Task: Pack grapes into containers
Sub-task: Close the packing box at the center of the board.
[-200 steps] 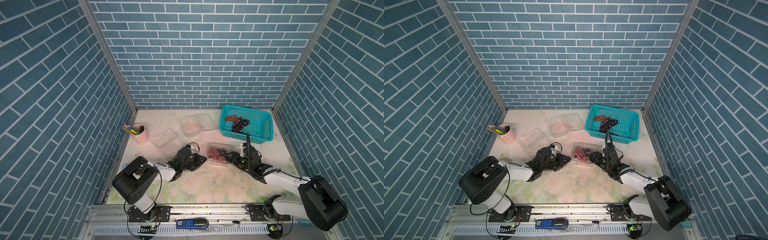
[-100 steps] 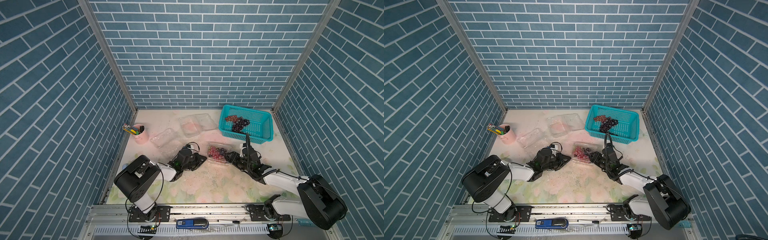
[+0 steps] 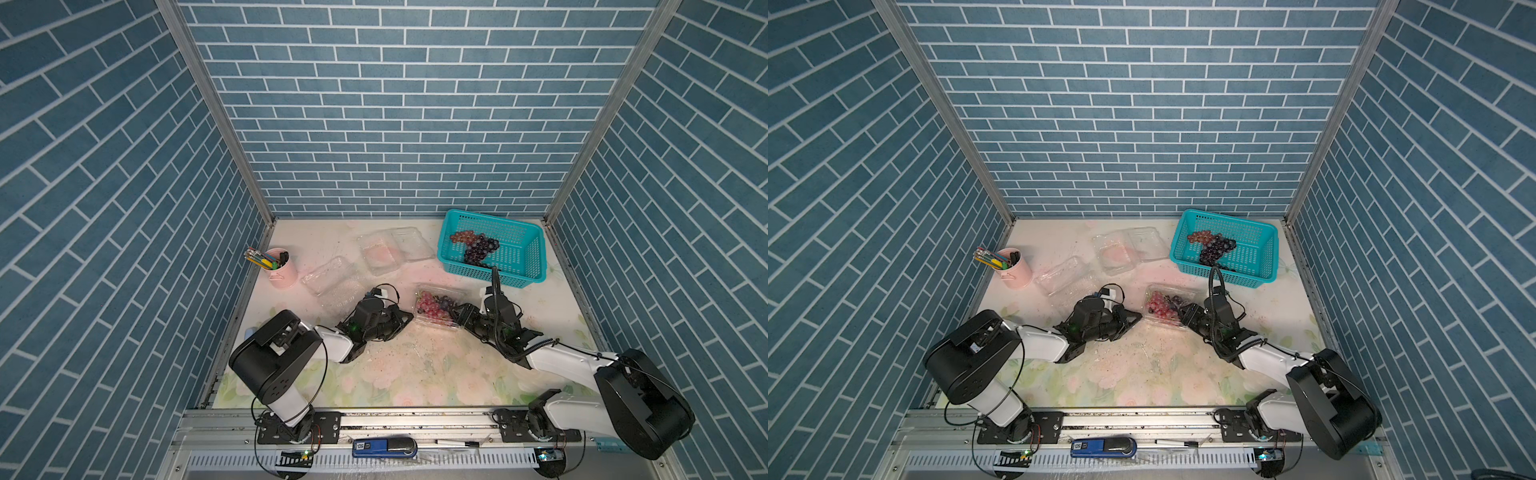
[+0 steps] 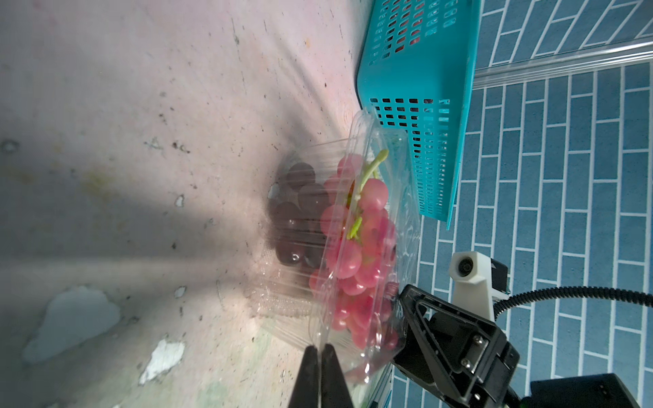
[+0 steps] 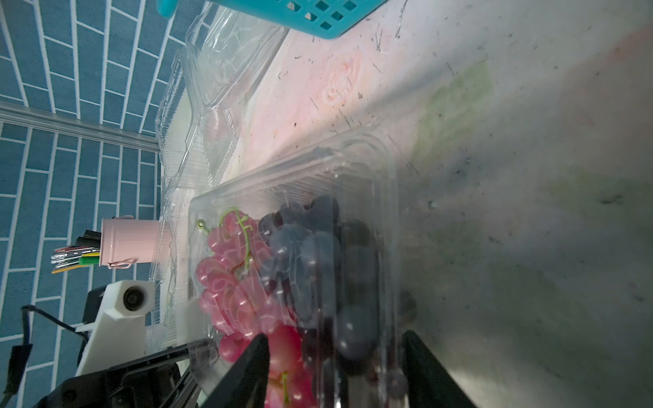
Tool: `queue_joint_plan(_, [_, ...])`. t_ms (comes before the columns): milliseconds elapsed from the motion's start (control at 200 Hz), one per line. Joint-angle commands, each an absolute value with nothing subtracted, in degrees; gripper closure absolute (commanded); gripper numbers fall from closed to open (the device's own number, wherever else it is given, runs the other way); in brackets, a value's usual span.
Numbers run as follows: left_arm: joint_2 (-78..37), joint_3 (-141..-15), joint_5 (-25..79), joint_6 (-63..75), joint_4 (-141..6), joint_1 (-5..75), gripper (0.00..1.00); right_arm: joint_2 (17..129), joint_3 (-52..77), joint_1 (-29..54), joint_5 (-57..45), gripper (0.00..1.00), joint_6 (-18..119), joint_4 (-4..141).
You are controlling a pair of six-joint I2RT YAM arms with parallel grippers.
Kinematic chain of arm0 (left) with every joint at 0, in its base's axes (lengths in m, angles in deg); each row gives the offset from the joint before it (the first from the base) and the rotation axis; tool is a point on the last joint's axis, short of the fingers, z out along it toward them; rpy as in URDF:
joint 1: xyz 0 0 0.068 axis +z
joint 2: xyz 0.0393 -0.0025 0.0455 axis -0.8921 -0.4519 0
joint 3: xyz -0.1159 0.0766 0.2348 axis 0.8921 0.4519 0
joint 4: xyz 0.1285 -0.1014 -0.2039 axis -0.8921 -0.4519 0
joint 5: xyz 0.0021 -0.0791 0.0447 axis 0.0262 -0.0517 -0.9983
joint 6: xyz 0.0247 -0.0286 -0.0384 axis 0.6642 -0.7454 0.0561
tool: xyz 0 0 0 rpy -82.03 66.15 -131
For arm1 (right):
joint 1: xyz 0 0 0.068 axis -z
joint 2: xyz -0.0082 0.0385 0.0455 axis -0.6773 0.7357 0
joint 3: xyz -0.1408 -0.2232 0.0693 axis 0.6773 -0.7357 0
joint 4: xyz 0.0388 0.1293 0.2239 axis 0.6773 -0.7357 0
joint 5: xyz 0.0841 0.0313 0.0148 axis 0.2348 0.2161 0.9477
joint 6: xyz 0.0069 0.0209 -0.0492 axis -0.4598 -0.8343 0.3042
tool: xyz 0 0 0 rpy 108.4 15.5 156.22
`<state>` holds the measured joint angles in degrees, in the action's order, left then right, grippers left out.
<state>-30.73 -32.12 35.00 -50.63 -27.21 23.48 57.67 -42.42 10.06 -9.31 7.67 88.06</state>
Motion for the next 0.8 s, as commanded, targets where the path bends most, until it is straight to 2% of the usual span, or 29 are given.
queue_joint_plan(0, [-31.4, -32.5, 35.1, -49.1, -31.7, 22.6, 0.96, 58.5, -42.8, 9.1, -8.0, 0.4, 6.2, 87.6])
queue_joint_plan(150, [-31.0, -32.4, 35.1, -48.8, -32.4, 22.6, 0.98, 58.1, -42.9, 9.1, -8.0, 0.4, 6.2, 87.4])
queue_joint_plan(220, [-29.8, -32.4, 34.9, -48.1, -34.4, 22.7, 0.88, 57.6, -42.7, 9.2, -8.1, 0.4, 6.4, 86.9])
queue_joint_plan(310, [-27.0, -33.0, 34.4, -46.3, -38.7, 23.4, 0.82, 56.7, -42.1, 9.3, -8.3, 0.4, 7.0, 85.5])
queue_joint_plan(370, [-24.8, -33.4, 34.1, -45.1, -42.4, 24.3, 0.71, 55.8, -41.6, 9.2, -8.5, 0.4, 7.7, 84.1])
queue_joint_plan(540, [-19.1, -34.0, 33.8, -42.0, -49.4, 27.1, 0.64, 53.8, -40.5, 9.3, -9.5, 0.4, 9.5, 80.3])
queue_joint_plan(690, [-16.7, -34.3, 34.0, -41.0, -51.6, 28.0, 0.63, 53.7, -39.6, 9.5, -9.6, 0.38, 10.3, 79.0])
queue_joint_plan(795, [-16.3, -34.8, 35.4, -41.0, -51.3, 29.1, 0.55, 53.0, -38.7, 10.1, -9.8, 0.35, 11.6, 77.0])
